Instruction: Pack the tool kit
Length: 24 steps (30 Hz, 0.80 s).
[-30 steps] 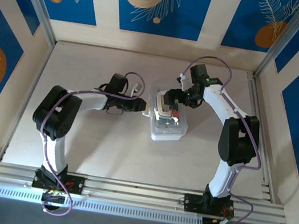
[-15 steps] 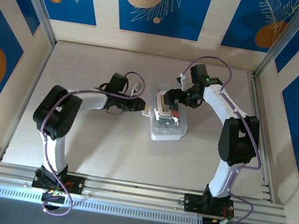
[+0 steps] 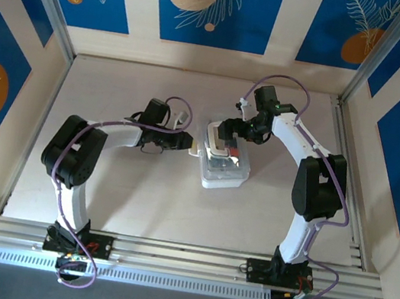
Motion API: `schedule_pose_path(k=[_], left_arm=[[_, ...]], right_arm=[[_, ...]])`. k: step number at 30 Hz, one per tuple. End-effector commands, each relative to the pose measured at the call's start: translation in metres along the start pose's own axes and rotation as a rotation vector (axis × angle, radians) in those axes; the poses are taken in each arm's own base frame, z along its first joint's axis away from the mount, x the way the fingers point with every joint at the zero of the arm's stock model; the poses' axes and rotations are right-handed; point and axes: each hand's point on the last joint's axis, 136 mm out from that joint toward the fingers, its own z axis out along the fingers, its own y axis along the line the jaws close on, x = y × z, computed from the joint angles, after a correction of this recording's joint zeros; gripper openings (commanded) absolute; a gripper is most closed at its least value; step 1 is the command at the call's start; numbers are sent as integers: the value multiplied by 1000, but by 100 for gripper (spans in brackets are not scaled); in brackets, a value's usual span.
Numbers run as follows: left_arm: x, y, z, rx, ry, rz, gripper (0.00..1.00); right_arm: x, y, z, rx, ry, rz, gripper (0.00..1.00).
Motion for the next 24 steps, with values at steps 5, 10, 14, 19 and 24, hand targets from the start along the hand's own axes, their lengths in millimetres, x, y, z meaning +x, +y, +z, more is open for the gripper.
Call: schedule_pose_path(k=[5, 10, 14, 19, 24], left_arm=[[-7, -15, -18, 25, -21, 45, 26], [-8, -16, -22, 22, -22, 49, 26], [-9, -16, -22, 22, -19, 50, 27], [-13, -20, -20, 42, -27, 49, 37], [-13, -34, -15, 79, -22, 76, 43]], right_arm=[[34, 21, 26, -113, 141, 35, 99], [34, 22, 27, -116, 140, 33, 99], [34, 22, 27, -118, 142, 33, 99], [35, 22, 29, -119, 147, 36, 99], [34, 22, 29, -121, 147, 36, 99]])
